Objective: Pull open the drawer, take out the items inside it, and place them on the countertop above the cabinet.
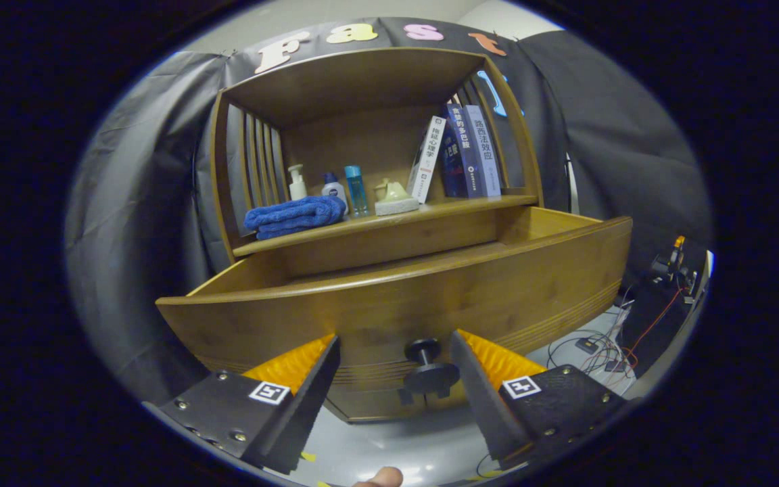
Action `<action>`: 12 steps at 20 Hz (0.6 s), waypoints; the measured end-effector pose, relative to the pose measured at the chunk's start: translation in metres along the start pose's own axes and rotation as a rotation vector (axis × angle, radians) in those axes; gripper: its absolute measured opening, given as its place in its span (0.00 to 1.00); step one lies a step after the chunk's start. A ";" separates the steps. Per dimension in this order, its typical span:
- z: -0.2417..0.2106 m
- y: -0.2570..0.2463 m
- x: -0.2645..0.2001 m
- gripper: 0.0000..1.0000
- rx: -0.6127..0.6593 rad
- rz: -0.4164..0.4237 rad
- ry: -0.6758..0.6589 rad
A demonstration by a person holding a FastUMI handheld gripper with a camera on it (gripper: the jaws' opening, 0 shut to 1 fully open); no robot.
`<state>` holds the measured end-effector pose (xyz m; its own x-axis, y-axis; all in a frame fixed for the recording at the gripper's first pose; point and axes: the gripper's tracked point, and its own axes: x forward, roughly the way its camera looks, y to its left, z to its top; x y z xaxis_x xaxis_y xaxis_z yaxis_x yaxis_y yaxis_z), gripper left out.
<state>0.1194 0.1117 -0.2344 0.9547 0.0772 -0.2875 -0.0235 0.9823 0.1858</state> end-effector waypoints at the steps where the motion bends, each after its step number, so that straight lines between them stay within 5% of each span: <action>1: 0.000 0.000 0.000 0.98 -0.003 0.003 0.002; 12: 0.004 0.002 0.006 0.98 -0.014 0.014 0.011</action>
<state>0.1261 0.1132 -0.2320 0.9507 0.0933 -0.2956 -0.0415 0.9833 0.1769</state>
